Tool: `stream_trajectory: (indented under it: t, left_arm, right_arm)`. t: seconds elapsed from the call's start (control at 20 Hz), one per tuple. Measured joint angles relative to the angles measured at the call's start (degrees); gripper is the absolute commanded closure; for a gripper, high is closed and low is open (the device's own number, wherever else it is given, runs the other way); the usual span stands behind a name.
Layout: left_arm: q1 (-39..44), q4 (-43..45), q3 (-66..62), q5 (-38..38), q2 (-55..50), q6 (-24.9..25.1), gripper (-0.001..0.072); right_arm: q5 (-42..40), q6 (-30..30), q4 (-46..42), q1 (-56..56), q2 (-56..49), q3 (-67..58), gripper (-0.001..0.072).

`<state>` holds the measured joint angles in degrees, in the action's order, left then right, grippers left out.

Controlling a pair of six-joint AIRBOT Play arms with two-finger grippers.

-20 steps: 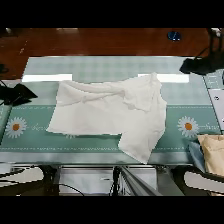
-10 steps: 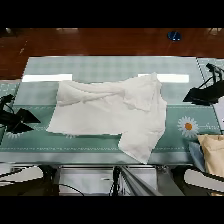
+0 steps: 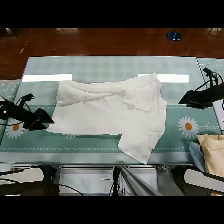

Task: Fold the shirts.

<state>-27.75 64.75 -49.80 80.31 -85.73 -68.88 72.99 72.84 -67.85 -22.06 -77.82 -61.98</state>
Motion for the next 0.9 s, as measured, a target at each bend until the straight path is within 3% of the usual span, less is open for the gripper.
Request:
stream_trajectory:
  t: [0.1, 0.15, 0.25, 0.65, 0.9]
  left_arm:
    - [1.33, 1.31, 0.04, -0.79, -1.07, -1.51, 0.0491]
    - [1.70, 1.77, 0.04, -0.83, -1.36, -2.10, 0.0529]
    - [2.23, 2.34, 0.07, -0.87, -1.77, -2.78, 0.0683]
    - [2.60, 2.86, 0.17, -1.44, -0.22, 0.50, 0.0685]
    - [2.56, 3.61, 0.13, -2.49, 1.44, 2.71, 0.0685]
  right_arm:
    - [-0.02, -0.07, 0.79, 0.00, 0.57, 0.07, 0.0188]
    - [0.00, -0.09, 1.05, 0.00, 1.09, 0.07, 0.0189]
    - [-0.02, -0.15, 1.66, 0.00, 2.69, 0.07, 0.0188]
    - [2.89, 0.28, -1.64, -7.37, 11.43, 4.00, 0.0171]
    - [2.60, -3.50, 9.42, -13.60, 13.62, 20.39, 0.0162]
